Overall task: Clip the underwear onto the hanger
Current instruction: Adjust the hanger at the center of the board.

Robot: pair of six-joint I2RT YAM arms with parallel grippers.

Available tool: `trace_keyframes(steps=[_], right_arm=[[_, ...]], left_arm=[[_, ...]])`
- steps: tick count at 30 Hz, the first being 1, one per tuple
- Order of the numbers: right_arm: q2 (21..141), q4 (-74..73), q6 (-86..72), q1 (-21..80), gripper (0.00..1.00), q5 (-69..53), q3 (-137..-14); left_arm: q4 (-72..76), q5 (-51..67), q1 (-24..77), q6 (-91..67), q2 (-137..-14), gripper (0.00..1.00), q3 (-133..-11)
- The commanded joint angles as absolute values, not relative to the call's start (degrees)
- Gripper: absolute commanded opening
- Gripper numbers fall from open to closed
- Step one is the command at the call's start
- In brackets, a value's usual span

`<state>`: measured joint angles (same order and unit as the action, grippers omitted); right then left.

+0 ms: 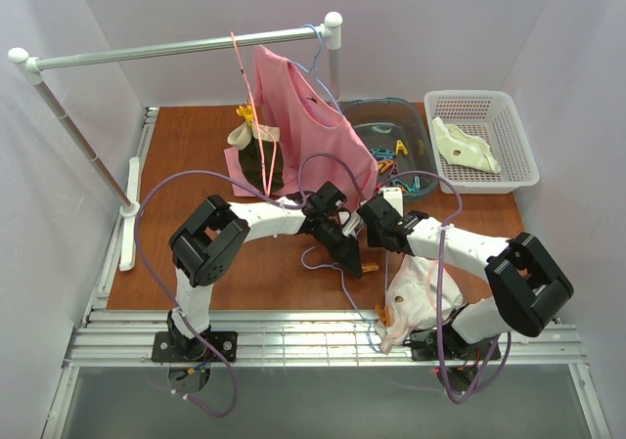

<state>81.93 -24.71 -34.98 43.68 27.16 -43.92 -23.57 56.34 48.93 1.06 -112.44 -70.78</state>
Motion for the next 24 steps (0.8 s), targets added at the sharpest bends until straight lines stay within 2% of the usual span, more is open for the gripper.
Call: trace_keyframes(steps=[1,13,20,22,23,24], right_arm=[[81.7,-18.5,-30.3,54.9,0.01,12.5,-52.6],[85.8,-23.6,-30.1,54.9,0.01,15.7,-61.0],[83.1,-20.8,-30.1,55.0,0.02,16.6,-54.6],[82.2,-19.3,-30.1,54.9,0.16,17.3,-51.1],[81.7,-18.6,-30.1,55.0,0.31,17.6,-50.3],[80.8,-18.4,-30.1,55.0,0.36,17.7,-49.4]], left_arm=[[-17.4,44.8,50.2,-6.2,-114.3,0.01,-72.3],[-16.9,45.1,50.2,-5.1,-112.9,0.01,-71.1],[-15.5,45.1,50.1,-5.1,-112.1,0.01,-69.4],[-15.4,45.1,50.1,-5.1,-112.1,0.01,-69.5],[-15.4,45.1,50.1,-5.0,-112.2,0.0,-69.5],[-15.4,45.1,50.2,-5.0,-112.2,0.01,-69.5]])
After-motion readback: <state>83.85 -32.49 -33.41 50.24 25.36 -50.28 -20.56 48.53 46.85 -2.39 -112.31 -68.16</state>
